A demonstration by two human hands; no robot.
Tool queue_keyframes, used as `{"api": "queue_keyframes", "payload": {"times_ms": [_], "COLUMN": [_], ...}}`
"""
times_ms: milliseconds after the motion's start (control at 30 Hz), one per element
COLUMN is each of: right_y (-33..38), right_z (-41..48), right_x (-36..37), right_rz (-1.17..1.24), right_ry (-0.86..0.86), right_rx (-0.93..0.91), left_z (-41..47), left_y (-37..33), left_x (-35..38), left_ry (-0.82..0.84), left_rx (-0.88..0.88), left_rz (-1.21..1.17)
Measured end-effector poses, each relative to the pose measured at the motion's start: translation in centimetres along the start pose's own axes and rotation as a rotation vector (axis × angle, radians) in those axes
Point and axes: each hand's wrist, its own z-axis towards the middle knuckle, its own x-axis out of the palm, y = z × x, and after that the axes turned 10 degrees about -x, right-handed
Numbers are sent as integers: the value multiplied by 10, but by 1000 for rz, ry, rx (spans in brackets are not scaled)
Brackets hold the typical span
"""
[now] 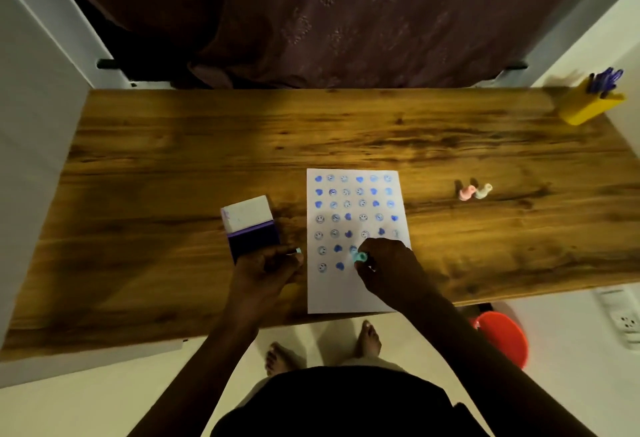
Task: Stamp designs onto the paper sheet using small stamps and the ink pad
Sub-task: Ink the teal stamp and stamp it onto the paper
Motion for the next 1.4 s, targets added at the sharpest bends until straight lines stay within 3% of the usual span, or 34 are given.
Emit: {"api": "queue_keyframes", "payload": {"times_ms": [1067,1267,1400], "right_y": [0,-17,-29], "right_z": [15,16,-2], "right_x": [14,-41,-84], "right_rz": [-80,178,723], "right_ry": [55,-6,-125], "right_rx": [47,102,188], "left_z": [-2,-6,-8], "left_y": [-20,-25,-31], "left_x": [8,18,37], "left_ry": [29,50,116], "left_rx": [54,65,63], "left_rz": [-8,33,29]}}
